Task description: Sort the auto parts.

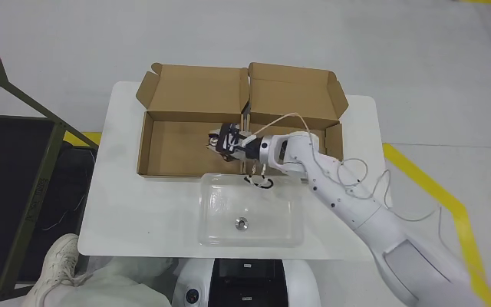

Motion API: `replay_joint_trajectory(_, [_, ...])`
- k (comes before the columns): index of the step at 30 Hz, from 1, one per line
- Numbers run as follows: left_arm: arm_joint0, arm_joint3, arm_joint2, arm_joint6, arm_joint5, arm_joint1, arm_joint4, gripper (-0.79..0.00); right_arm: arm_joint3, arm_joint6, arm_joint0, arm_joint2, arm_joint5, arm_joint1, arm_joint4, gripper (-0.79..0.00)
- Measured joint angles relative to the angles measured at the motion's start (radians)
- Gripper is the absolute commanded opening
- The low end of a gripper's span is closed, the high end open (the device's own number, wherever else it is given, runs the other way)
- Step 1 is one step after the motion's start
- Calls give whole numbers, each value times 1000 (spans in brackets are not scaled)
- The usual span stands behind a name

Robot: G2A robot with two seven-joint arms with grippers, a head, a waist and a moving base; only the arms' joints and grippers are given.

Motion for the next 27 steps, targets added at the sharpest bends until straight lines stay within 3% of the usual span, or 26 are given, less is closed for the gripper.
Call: replay_joint_trajectory(27, [0, 0, 0, 0, 0, 0, 0, 0, 513, 95, 205, -197, -45, -264, 105, -785])
